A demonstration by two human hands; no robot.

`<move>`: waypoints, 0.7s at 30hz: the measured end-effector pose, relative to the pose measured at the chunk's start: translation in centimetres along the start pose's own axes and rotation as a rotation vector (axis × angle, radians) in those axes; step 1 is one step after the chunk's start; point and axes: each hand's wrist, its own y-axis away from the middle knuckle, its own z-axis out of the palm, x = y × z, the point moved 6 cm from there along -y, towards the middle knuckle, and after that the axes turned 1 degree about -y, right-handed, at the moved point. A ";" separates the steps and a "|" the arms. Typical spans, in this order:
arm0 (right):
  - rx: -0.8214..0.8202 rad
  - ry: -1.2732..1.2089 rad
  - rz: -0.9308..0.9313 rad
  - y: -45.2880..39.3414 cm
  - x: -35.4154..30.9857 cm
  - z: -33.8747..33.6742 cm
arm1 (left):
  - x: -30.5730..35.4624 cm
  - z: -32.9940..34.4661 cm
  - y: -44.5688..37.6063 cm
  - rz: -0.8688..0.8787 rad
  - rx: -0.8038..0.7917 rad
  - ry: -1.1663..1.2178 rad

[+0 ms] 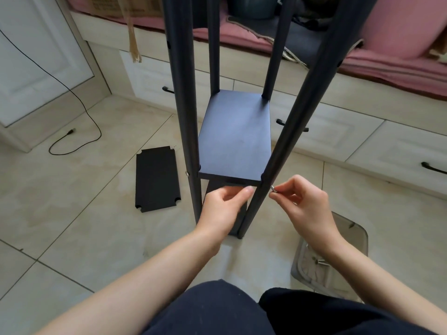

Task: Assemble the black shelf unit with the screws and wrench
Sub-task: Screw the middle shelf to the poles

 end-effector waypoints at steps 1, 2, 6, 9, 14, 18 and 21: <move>-0.002 0.002 0.004 0.0 -0.1 0.0 | -0.1 0.8 -0.1 -0.088 -0.057 0.131; -0.002 0.001 0.013 0.0 -0.1 0.0 | 0.0 1.5 -0.2 -0.146 -0.088 0.229; -0.002 -0.035 0.076 0.0 0.0 0.0 | 0.9 3.2 -0.7 -0.196 -0.080 0.447; -0.015 -0.057 0.098 -0.1 0.1 0.1 | 0.9 3.6 -1.2 -0.160 -0.031 0.485; -0.009 -0.066 0.066 0.3 0.1 -0.2 | 0.1 3.3 -1.8 -0.148 0.011 0.370; -0.003 -0.085 0.061 0.4 0.2 -0.2 | 0.3 3.3 -1.8 -0.157 -0.017 0.351; -0.011 -0.120 0.064 0.3 0.2 0.0 | 0.5 3.1 -1.6 -0.160 -0.002 0.335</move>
